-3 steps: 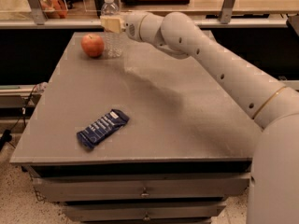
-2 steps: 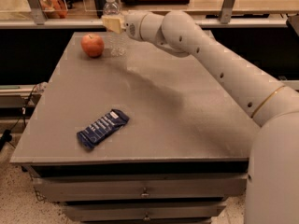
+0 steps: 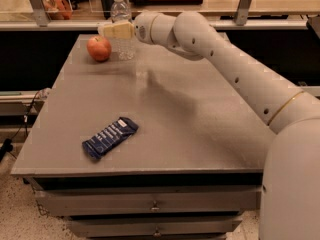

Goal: Move water bottle near apple

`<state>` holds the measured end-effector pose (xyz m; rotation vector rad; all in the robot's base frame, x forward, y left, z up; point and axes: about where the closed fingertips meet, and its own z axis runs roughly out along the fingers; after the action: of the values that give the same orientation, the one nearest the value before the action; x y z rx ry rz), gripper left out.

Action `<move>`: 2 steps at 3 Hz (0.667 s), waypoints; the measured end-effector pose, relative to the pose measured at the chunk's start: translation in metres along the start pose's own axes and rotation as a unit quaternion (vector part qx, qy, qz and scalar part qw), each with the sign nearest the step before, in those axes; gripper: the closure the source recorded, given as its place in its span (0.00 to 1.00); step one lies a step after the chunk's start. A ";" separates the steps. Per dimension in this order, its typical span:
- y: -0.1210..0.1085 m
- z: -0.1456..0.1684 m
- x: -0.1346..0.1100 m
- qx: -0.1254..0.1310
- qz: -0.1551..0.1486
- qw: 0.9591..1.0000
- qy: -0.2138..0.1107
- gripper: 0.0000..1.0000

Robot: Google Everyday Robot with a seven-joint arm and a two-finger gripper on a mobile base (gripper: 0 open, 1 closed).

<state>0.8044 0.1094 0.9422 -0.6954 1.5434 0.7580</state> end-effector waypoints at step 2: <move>-0.054 -0.077 -0.019 0.037 -0.032 0.999 -0.009 0.00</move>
Offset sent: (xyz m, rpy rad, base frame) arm -0.0044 -0.2447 0.0474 -0.0738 -0.1345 -0.2083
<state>0.8023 0.0155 0.9623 -0.6781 1.5190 0.6551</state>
